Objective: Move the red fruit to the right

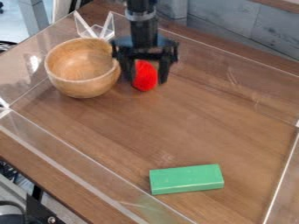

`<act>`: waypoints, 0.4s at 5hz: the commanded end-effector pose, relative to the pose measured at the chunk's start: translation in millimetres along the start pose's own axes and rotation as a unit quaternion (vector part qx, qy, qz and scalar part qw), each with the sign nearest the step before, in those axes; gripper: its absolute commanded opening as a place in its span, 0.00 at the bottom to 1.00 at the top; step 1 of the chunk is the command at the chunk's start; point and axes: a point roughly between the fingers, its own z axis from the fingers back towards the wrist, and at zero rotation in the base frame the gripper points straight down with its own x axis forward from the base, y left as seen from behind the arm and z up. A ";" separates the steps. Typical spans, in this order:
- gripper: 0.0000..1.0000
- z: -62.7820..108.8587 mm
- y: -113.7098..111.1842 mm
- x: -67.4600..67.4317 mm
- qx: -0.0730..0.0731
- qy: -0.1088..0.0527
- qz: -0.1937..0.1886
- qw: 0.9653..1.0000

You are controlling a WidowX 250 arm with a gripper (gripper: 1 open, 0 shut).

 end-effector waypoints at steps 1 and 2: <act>0.00 7.3 -2.6 -1.9 0.000 -0.033 0.005 0.999; 0.00 5.4 -2.4 -1.2 0.003 -0.035 -0.025 0.999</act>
